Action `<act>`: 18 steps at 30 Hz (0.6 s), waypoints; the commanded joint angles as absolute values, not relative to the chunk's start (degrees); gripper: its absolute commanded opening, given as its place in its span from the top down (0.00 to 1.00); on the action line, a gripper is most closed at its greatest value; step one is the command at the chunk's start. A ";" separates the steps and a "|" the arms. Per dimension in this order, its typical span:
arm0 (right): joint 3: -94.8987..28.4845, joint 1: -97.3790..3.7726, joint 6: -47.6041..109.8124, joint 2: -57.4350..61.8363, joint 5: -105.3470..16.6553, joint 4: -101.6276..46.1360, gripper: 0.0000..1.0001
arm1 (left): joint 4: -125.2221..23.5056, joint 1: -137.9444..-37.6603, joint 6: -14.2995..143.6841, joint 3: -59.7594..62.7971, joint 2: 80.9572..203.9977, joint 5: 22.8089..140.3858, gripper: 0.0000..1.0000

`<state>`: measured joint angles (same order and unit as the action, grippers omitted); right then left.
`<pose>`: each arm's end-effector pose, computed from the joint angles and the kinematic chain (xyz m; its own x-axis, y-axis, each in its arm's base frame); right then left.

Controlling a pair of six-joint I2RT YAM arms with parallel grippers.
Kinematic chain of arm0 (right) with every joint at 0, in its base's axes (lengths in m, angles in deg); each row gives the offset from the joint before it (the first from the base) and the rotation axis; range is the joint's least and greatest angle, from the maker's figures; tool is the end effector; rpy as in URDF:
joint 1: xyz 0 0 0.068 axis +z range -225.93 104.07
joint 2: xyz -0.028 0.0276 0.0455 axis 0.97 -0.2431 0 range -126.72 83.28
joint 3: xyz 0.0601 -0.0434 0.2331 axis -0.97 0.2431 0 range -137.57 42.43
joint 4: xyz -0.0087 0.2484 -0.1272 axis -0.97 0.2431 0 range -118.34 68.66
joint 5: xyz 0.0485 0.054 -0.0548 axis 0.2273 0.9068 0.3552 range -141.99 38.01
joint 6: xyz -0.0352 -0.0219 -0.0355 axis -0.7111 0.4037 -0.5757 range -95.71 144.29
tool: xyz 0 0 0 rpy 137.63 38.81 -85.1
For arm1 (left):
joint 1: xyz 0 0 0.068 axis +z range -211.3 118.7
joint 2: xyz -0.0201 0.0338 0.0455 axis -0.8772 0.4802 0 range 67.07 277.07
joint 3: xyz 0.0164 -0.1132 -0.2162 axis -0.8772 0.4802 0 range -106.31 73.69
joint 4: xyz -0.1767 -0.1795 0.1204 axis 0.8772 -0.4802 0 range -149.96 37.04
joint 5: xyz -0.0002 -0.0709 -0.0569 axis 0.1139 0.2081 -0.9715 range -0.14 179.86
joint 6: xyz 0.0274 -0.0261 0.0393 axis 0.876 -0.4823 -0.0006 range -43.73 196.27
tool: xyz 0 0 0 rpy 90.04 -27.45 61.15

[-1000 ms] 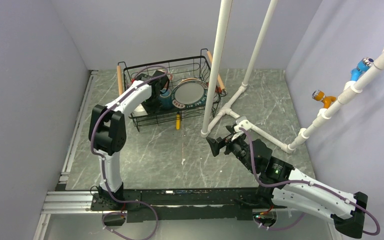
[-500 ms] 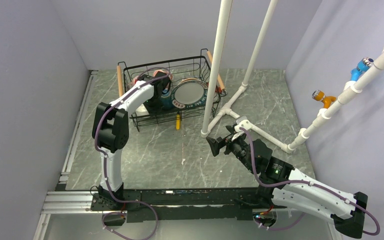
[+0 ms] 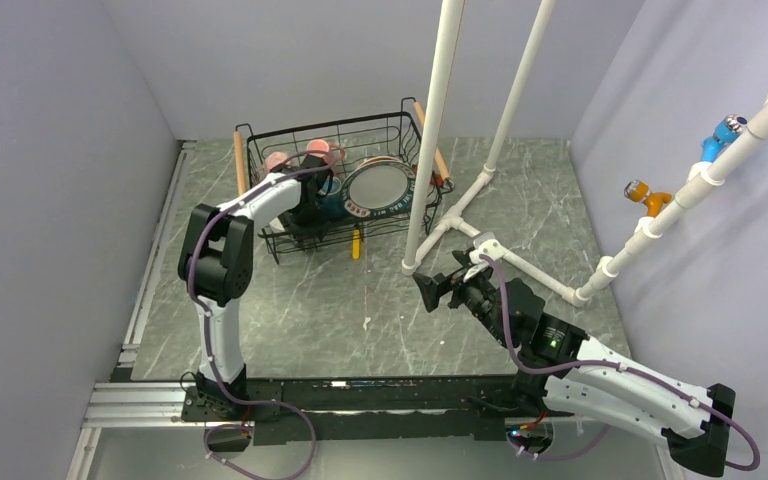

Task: Load the mixed dishes into the dish rack

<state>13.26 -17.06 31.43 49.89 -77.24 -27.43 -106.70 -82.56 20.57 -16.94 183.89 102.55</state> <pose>0.1160 0.1615 0.2735 -0.1148 0.0273 -0.9930 -0.5444 0.8344 0.0859 0.3835 -0.1405 0.1524 -0.7797 -0.5615 -0.2772 -0.5789 0.8151 -0.0226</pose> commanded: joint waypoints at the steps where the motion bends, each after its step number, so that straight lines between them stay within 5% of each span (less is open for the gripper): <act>1: 12.90 -16.87 31.60 49.89 -78.19 -30.44 0.00 | -100.02 -81.92 23.01 -11.99 179.26 98.68 0.41; 8: 12.19 -16.82 31.51 50.18 -78.14 -30.13 0.00 | -98.71 -81.83 26.60 -12.80 172.57 96.55 0.28; 11: 11.78 -16.88 31.54 50.11 -78.42 -29.59 0.00 | -95.65 -81.86 28.11 -11.50 167.46 95.23 0.01; 18: 9.73 -16.88 32.88 50.89 -81.72 -26.05 0.00 | -92.30 -81.87 34.50 -15.04 157.40 92.17 0.01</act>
<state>13.15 -17.06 31.54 49.92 -78.47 -27.19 -94.87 -81.68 29.33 -10.47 165.33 94.70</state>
